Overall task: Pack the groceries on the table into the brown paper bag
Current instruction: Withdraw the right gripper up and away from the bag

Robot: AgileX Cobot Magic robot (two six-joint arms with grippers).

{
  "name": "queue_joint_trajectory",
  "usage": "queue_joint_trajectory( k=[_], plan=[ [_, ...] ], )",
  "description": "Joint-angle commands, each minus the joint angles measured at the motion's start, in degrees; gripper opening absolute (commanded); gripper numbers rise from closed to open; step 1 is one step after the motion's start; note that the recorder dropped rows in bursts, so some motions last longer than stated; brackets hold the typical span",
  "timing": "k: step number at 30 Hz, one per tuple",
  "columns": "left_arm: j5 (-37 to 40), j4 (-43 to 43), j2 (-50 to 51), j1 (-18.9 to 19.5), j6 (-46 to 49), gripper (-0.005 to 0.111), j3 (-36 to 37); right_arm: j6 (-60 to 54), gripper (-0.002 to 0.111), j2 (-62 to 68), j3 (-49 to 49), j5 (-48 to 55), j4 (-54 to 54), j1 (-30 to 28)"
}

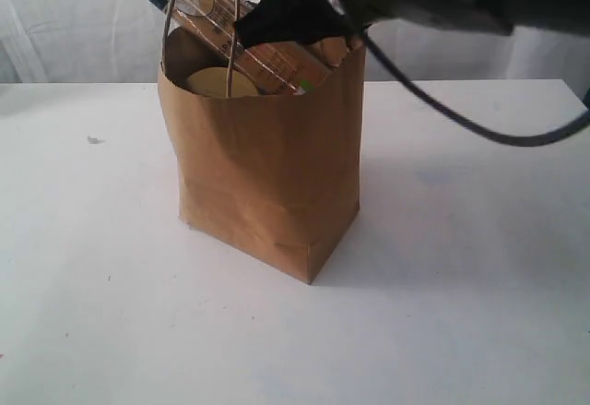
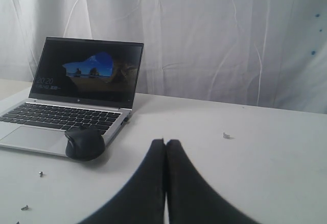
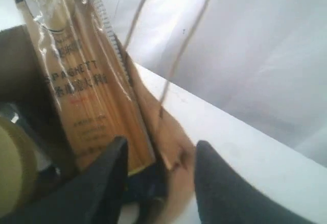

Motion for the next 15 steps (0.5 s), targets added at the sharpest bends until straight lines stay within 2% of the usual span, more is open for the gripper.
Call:
queue_joint_trajectory(
  k=[1,2,5,8,11,12,15],
  plan=[
    [-0.63,0.16,-0.27,-0.43,0.08,0.0,0.0,-14.67,0.039,-4.5,0.24,12.85,0.76,-0.55],
    [-0.63,0.16,-0.27,-0.43,0.08,0.0,0.0,-16.93,0.039,-4.68,0.24,14.53,0.76,-0.93],
    [-0.63,0.16,-0.27,-0.43,0.08,0.0,0.0,-25.93,0.036,-4.27,2.65,18.39,-2.37,-7.65],
    [-0.63,0.16,-0.27,-0.43,0.08,0.0,0.0,-19.82,0.02,-4.27,6.1,16.22,-0.42,-22.32],
    [-0.63,0.16,-0.27,-0.43,0.08,0.0,0.0,-18.36,0.0,-2.98,12.62,14.66,14.45,-38.43],
    [-0.63,0.16,-0.27,-0.43,0.08,0.0,0.0,-21.13,0.0,-2.59,16.09,13.73,22.55,-43.13],
    [-0.63,0.16,-0.27,-0.43,0.08,0.0,0.0,-27.22,0.0,-2.06,23.98,10.19,34.89,-50.17]
  ],
)
